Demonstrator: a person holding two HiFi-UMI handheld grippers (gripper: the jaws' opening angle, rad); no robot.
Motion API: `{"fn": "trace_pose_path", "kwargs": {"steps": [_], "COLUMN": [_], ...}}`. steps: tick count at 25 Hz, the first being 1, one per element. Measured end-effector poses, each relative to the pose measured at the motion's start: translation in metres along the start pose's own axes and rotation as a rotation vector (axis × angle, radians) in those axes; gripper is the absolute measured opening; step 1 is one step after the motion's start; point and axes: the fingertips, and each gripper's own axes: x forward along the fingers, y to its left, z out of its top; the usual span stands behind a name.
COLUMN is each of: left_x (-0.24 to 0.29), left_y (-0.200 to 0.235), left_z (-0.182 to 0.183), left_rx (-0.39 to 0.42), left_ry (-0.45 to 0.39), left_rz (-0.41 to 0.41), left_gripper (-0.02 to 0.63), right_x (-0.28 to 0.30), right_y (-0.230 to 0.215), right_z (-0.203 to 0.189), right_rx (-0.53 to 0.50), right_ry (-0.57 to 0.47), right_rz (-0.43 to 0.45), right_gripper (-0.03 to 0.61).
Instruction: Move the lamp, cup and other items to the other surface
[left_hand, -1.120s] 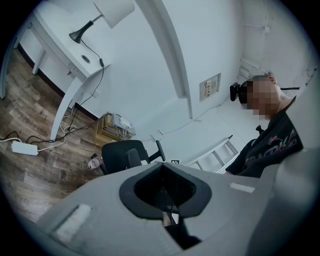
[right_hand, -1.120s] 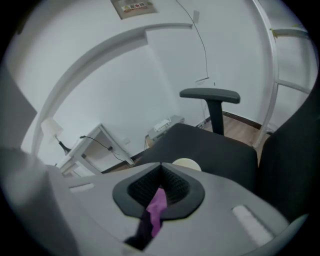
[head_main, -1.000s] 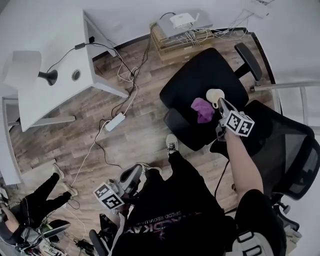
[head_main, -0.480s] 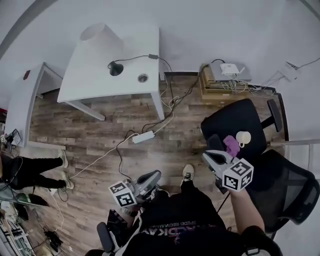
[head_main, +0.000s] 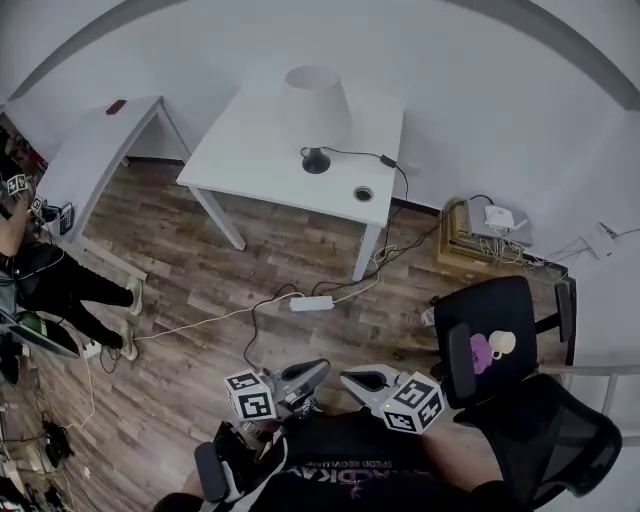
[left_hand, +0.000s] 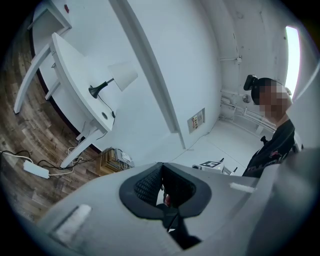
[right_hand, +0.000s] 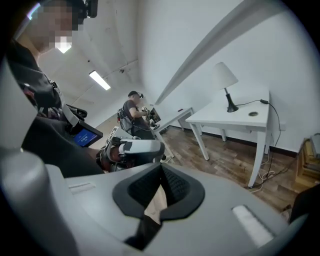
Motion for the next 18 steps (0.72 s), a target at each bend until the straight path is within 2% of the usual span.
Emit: {"fn": "trace_pose_path", "kwargs": {"steps": [2,4,6,9,13,18], "left_x": [-0.011,-0.022,-0.033,-0.051,-0.072,-0.089], "left_y": [0.003,0.004,0.006,0.01,0.015,0.01], "left_z": [0.003,0.005,0.005,0.006,0.01,0.014], "left_rx": [0.005,0.001,-0.004,-0.009,-0.007,0.014], "left_ry": [-0.016,-0.026,-0.035,-0.048,-0.06,-0.06], "left_rz": [0.0,0.008,0.013,0.02,0.037,0.046], "left_gripper": [-0.002,-0.002,-0.002,-0.002,-0.002,-0.002], "right_x": [0.014,0.02,0.021,0.028,0.054,0.067], "right_y": [0.009,0.009,0.005,0.015,0.036,0.047], "right_z": [0.007,0.016,0.023,0.015,-0.003,0.006], "right_rx": [-0.042,-0.049,0.007,0.094,0.044,0.009], "right_ry": [0.017,-0.012,-0.06,-0.064,0.004,0.002], "right_rz": [0.003,-0.035,-0.055,0.005,0.033,0.04], "right_gripper": [0.005,0.003,0.003,0.005,0.003,0.005]}}
